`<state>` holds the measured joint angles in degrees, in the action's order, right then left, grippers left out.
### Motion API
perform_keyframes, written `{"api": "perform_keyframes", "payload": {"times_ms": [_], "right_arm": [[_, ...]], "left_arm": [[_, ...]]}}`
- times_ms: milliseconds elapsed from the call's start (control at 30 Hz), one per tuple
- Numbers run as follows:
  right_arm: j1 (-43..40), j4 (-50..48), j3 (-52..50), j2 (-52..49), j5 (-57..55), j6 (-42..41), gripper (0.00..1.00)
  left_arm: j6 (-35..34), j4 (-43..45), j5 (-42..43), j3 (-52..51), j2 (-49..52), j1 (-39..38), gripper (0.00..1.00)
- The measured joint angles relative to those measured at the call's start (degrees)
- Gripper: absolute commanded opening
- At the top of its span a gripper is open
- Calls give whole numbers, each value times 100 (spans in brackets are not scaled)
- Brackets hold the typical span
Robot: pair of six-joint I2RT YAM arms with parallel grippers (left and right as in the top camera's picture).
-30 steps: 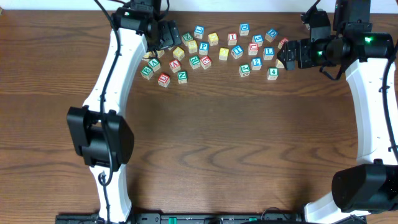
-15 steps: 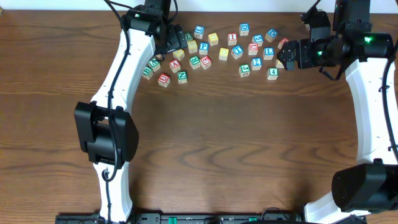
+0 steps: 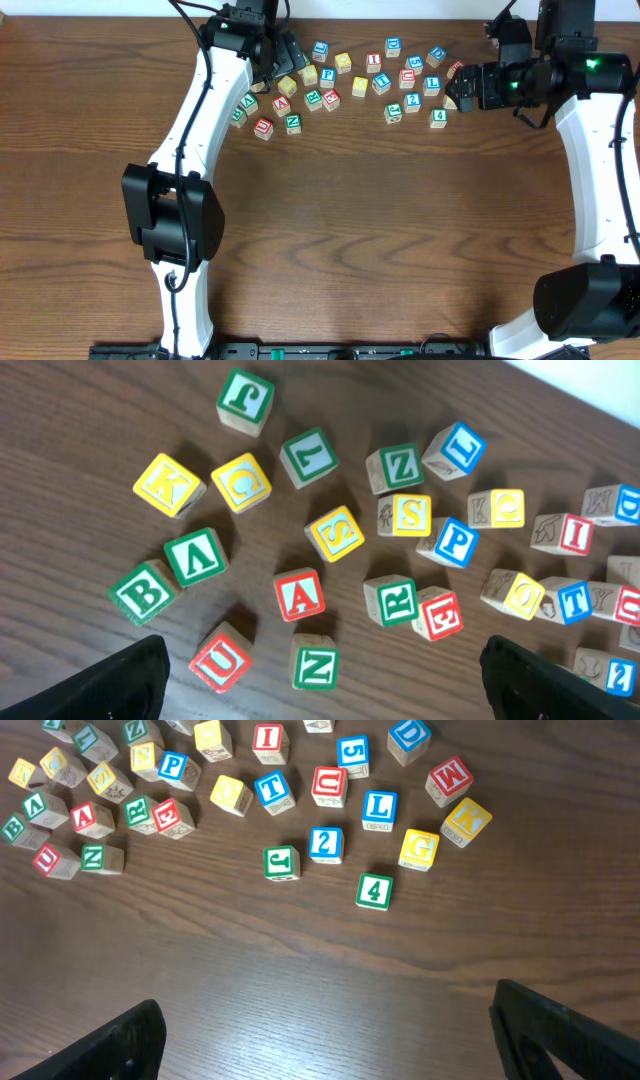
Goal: Spell out AI2
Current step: 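Lower the left gripper onto the red A block and grasp it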
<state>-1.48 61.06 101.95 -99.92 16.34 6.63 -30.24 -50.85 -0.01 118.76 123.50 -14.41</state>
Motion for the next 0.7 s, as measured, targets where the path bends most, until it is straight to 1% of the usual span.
{"api": "perform_keyframes", "payload": {"times_ms": [300,500,667,700], "right_arm": [[0,0,0,0,0,-20,99],[0,0,0,0,0,-26,99],[0,0,0,0,0,-155,99],[0,0,0,0,0,-170,99]], "left_arm": [[-74,459,-2,-125,0,0,97],[-107,476,-4,-186,94,0,95],[-109,433,-17,-186,396,0,93],[-111,413,-17,-186,468,0,92]]}}
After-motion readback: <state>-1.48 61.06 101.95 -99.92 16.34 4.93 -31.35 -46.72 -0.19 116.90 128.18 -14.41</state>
